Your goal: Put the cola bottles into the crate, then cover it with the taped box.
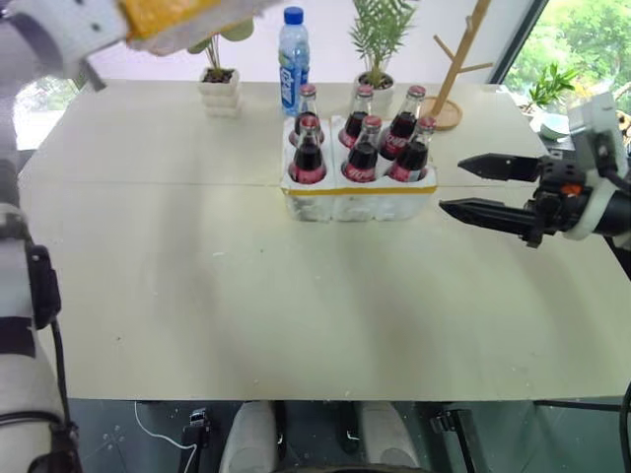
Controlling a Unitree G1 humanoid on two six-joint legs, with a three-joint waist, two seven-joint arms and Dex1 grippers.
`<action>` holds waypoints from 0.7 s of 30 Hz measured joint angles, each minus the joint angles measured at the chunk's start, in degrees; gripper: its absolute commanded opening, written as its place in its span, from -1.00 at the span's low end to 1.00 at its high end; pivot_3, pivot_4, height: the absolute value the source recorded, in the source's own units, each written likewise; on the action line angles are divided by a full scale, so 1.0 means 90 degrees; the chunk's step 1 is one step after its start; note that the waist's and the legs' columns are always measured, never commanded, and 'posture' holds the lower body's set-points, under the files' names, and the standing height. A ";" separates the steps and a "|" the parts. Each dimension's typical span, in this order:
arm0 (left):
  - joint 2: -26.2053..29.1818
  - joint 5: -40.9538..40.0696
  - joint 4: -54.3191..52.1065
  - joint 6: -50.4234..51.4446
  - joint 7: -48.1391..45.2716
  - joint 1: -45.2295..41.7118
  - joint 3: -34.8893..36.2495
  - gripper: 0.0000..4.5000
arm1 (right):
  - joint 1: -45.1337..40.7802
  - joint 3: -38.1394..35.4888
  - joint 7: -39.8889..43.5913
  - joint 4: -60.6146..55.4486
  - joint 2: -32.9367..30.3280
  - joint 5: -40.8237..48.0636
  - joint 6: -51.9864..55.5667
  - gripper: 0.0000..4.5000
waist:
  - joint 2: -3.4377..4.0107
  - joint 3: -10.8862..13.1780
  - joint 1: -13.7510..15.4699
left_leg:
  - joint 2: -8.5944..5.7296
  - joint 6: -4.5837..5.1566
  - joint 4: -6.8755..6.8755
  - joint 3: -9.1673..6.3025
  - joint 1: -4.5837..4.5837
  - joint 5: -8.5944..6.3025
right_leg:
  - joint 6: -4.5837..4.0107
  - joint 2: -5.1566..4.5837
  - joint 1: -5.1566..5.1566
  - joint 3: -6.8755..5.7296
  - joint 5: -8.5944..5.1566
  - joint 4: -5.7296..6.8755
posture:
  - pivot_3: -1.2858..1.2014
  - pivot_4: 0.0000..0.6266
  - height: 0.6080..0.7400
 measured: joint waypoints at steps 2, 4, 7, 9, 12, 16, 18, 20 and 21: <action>-0.0439 0.0490 -0.0126 -0.0064 0.0704 0.0040 -0.0316 -0.86 | 0.0106 -0.0021 -0.0010 0.0124 -0.0001 -0.0030 -0.0006 1.00 | 0.0000 0.0000 0.0013 | -0.0001 0.0000 0.0002 0.0000 -0.0001 0.0001 | 0.0000 -0.0002 0.0002 0.0000 0.0000 0.0000 | 0.03 -0.52 1.00; -0.0742 0.0740 -0.0155 -0.0040 0.1136 0.0079 -0.0470 -0.86 | 0.0144 -0.0088 -0.0037 0.0189 -0.0001 -0.0030 -0.0005 1.00 | 0.0000 0.0000 0.0004 | -0.0003 0.0000 0.0004 0.0001 -0.0004 0.0001 | 0.0002 -0.0003 0.0001 0.0003 0.0001 -0.0002 | 0.03 -0.52 1.00; -0.1075 0.0947 -0.0380 0.0021 0.1622 0.0199 -0.0593 -0.86 | 0.0256 -0.0357 -0.0118 0.0228 -0.0001 -0.0023 -0.0004 1.00 | -0.0001 0.0000 -0.0015 | -0.0001 -0.0001 0.0003 0.0002 -0.0004 0.0001 | 0.0002 0.0001 0.0000 0.0003 0.0001 -0.0005 | 0.03 -0.52 1.00; -0.1226 0.0999 -0.0710 0.0104 0.1798 0.0381 -0.0602 -0.86 | 0.0442 -0.0477 -0.0162 0.0232 0.0000 -0.0022 -0.0001 1.00 | 0.0001 0.0000 -0.0012 | 0.0001 -0.0010 -0.0002 0.0001 -0.0001 0.0006 | 0.0002 0.0003 -0.0002 0.0003 0.0001 -0.0004 | 0.03 -0.52 1.00; -0.1395 0.1115 -0.1222 0.0222 0.1884 0.0825 -0.0653 -0.86 | 0.0678 -0.0538 -0.0230 0.0218 0.0007 -0.0010 0.0007 1.00 | 0.0001 0.0000 -0.0011 | 0.0001 -0.0018 0.0000 0.0003 0.0000 0.0011 | 0.0002 0.0002 -0.0001 0.0005 0.0001 -0.0001 | 0.03 -0.52 1.00; -0.1495 0.1529 -0.1797 0.0480 0.1886 0.1249 -0.0924 -0.86 | 0.0807 -0.0721 -0.0387 0.0152 0.0045 0.0059 0.0008 1.00 | 0.0001 -0.0001 0.0001 | -0.0001 -0.0006 0.0002 0.0002 0.0001 0.0005 | 0.0002 0.0001 0.0002 0.0008 0.0001 0.0000 | 0.03 -0.52 1.00; -0.1489 0.1843 -0.1933 0.0583 0.1899 0.1307 -0.1113 -0.86 | 0.0856 -0.0761 -0.0481 0.0147 0.0101 0.0086 0.0008 1.00 | 0.0001 -0.0001 0.0003 | -0.0003 -0.0006 0.0002 0.0002 0.0004 0.0004 | 0.0002 0.0001 0.0005 0.0008 0.0001 0.0000 | 0.03 -0.52 1.00; -0.1488 0.2255 -0.1953 0.0754 0.2004 0.1359 -0.1337 -0.86 | 0.0932 -0.0768 -0.0592 0.0108 0.0243 0.0136 0.0011 1.00 | 0.0001 -0.0001 0.0004 | -0.0004 -0.0006 0.0002 0.0001 0.0008 0.0004 | 0.0002 0.0002 0.0007 0.0007 0.0001 0.0000 | 0.03 -0.52 1.00; -0.1497 0.2414 -0.1952 0.0804 0.2057 0.1397 -0.1401 -0.86 | 0.0955 -0.0767 -0.0641 0.0095 0.0274 0.0158 0.0021 1.00 | 0.0001 -0.0001 0.0003 | -0.0004 -0.0006 0.0001 0.0001 0.0007 0.0004 | 0.0002 0.0002 0.0007 0.0008 0.0001 0.0000 | 0.03 -0.52 1.00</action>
